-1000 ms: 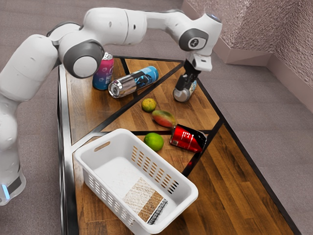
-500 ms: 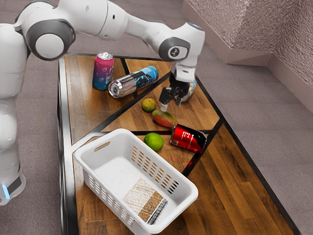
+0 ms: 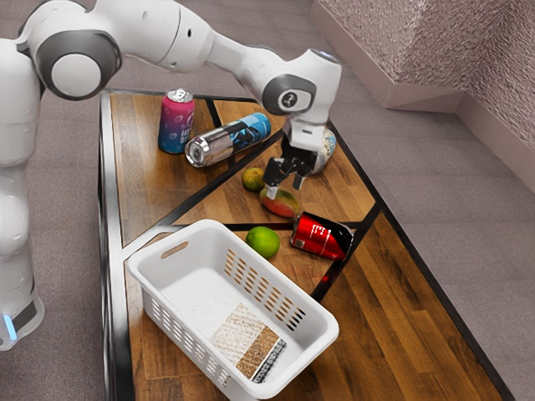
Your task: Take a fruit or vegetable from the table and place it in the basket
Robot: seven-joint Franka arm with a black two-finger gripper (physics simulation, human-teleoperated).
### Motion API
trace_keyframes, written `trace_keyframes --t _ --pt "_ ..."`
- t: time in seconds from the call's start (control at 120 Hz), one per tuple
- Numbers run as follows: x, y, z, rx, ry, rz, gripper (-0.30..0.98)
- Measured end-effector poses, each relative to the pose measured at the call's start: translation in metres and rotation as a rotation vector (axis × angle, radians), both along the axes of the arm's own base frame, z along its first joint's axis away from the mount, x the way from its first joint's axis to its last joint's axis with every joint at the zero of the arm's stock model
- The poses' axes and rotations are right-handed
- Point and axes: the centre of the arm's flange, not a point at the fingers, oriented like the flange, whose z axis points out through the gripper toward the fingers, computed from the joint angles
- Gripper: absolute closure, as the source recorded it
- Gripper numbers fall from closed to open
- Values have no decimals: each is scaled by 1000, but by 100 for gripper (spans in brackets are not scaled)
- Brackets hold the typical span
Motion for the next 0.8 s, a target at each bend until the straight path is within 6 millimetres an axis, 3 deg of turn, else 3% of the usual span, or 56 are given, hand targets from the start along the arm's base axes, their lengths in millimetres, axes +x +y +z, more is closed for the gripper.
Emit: trace_keyframes --t 0.333,0.608,0.8 --pt "-4 -7 -26 0 10 -19 0" --pt "-4 -9 -36 1 -3 -23 0" --pt "-3 -10 -44 7 -42 -21 24"
